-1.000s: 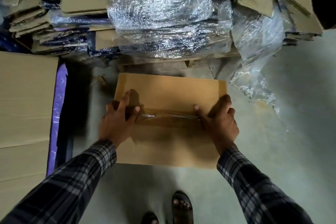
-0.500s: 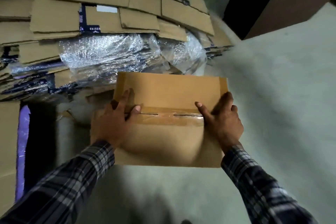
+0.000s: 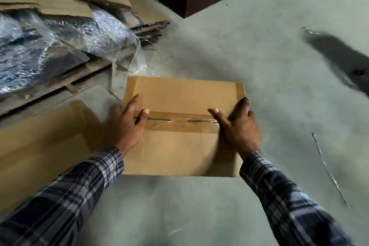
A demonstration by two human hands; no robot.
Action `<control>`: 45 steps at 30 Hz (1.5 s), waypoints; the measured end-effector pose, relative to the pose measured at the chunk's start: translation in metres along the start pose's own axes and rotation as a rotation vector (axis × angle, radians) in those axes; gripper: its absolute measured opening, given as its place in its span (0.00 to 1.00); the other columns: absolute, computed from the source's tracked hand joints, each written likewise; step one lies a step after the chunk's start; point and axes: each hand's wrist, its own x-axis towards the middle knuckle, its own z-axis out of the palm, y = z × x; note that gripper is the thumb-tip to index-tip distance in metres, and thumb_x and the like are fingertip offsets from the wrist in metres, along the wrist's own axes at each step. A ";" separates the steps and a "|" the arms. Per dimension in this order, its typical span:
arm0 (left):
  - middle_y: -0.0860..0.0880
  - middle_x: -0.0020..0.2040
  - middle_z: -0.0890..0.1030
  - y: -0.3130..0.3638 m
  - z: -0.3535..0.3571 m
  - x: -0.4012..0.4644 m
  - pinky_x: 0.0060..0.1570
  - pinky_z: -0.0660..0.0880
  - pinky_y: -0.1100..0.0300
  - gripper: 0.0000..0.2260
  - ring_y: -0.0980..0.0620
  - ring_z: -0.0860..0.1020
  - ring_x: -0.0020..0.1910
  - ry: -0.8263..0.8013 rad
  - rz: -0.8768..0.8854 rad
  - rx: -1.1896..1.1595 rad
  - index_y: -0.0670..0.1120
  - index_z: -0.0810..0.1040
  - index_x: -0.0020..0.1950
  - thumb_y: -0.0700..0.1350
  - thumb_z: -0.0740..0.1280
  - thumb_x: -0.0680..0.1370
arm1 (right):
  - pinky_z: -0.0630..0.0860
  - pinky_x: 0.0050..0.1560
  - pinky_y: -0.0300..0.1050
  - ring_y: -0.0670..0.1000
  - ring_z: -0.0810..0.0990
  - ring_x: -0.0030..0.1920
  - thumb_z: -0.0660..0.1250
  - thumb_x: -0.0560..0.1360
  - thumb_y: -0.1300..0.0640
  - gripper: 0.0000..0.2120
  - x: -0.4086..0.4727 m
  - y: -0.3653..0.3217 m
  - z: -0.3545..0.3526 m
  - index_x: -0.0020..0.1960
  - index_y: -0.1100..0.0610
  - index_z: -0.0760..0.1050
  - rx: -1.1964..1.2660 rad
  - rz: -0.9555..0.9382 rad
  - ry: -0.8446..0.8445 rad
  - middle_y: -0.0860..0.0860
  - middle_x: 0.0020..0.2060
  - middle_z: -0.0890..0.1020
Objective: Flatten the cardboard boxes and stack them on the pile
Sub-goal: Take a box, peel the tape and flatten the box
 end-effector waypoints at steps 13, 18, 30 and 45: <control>0.43 0.72 0.72 -0.010 0.260 0.043 0.65 0.74 0.45 0.28 0.35 0.77 0.65 -0.115 0.232 0.191 0.69 0.53 0.81 0.72 0.49 0.81 | 0.78 0.55 0.62 0.67 0.81 0.60 0.55 0.65 0.15 0.54 0.035 0.216 0.179 0.79 0.47 0.52 0.061 0.215 0.070 0.60 0.64 0.76; 0.45 0.76 0.70 -0.032 0.314 0.065 0.65 0.74 0.46 0.29 0.36 0.77 0.67 -0.175 0.282 0.239 0.69 0.53 0.82 0.72 0.49 0.81 | 0.80 0.54 0.62 0.66 0.82 0.59 0.56 0.63 0.13 0.57 0.040 0.251 0.234 0.80 0.47 0.50 0.024 0.217 0.050 0.60 0.65 0.76; 0.47 0.79 0.67 -0.043 0.378 0.048 0.77 0.61 0.41 0.26 0.43 0.62 0.79 -0.124 0.768 0.429 0.60 0.67 0.79 0.65 0.58 0.82 | 0.68 0.70 0.67 0.63 0.68 0.73 0.63 0.78 0.33 0.30 0.066 0.222 0.282 0.74 0.47 0.65 -0.149 -0.060 0.026 0.57 0.73 0.69; 0.48 0.62 0.79 -0.016 0.378 0.066 0.62 0.74 0.47 0.38 0.46 0.76 0.62 -0.118 0.731 0.612 0.51 0.76 0.63 0.80 0.55 0.71 | 0.68 0.68 0.77 0.64 0.65 0.75 0.76 0.67 0.31 0.46 0.091 0.195 0.278 0.77 0.48 0.62 -0.133 0.061 -0.251 0.56 0.73 0.66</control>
